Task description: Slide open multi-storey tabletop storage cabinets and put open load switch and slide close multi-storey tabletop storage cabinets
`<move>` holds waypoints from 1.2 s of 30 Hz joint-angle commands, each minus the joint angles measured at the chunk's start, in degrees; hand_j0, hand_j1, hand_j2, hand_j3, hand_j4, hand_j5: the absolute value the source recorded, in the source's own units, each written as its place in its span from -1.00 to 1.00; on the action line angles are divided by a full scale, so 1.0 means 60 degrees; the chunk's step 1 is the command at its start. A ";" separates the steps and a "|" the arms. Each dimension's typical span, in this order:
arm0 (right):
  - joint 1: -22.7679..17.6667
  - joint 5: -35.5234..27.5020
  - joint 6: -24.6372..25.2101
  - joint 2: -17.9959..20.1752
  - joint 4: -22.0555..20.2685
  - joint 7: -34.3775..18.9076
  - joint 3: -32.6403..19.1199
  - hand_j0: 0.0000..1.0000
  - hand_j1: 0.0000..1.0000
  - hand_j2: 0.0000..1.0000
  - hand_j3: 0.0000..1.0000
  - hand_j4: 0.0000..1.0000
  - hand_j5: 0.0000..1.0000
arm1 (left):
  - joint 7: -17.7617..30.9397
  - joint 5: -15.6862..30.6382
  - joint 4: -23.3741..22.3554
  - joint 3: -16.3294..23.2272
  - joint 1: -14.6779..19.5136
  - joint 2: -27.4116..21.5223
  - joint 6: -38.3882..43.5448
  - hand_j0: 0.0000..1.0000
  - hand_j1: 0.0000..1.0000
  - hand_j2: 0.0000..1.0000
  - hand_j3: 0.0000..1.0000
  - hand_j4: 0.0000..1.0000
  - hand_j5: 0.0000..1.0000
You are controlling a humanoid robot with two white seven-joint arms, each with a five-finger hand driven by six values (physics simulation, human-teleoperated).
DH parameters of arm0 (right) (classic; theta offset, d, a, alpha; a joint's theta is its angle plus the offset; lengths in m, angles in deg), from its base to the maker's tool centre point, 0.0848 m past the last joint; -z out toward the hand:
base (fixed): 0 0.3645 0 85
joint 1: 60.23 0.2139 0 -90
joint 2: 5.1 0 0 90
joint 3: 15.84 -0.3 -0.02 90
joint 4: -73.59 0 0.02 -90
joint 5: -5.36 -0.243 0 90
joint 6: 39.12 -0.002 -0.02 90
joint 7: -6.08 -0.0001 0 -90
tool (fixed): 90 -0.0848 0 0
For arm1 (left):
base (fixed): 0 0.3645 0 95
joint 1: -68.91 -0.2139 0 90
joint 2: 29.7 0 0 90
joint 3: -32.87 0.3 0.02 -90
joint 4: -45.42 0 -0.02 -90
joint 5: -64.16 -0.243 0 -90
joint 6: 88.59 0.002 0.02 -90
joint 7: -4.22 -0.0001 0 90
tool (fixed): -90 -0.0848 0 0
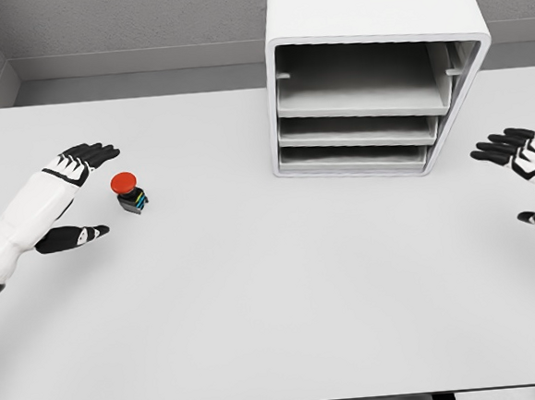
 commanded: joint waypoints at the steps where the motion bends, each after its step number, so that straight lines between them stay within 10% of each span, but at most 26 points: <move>1: 0.0000 -0.0007 -0.0003 0.0017 -0.0105 0.0007 0.0023 1.00 1.00 1.00 1.00 1.00 1.00 | -0.0005 0.0055 0.0004 -0.0002 0.0000 -0.0010 0.0011 1.00 1.00 1.00 1.00 1.00 1.00; 11: 0.1449 0.0345 -0.0003 -0.1140 -0.0105 -0.0007 0.0651 1.00 1.00 1.00 1.00 1.00 1.00 | 0.3631 0.0128 0.0121 -0.0017 0.1157 -0.0025 0.0011 1.00 1.00 1.00 1.00 1.00 1.00; 23: 0.2022 0.0330 -0.0003 -0.1390 -0.0119 -0.0491 0.1121 0.21 0.21 0.21 0.21 0.21 0.21 | 0.3631 0.0392 0.0165 -0.0017 0.2358 0.0678 0.0011 1.00 1.00 1.00 1.00 1.00 1.00; 36: 0.3604 0.0447 -0.0003 -0.2342 -0.0105 -0.0901 0.2747 0.20 0.20 0.20 0.20 0.20 0.20 | 0.3631 0.0231 0.0137 0.0437 0.2314 -0.0727 0.0011 1.00 1.00 1.00 1.00 1.00 1.00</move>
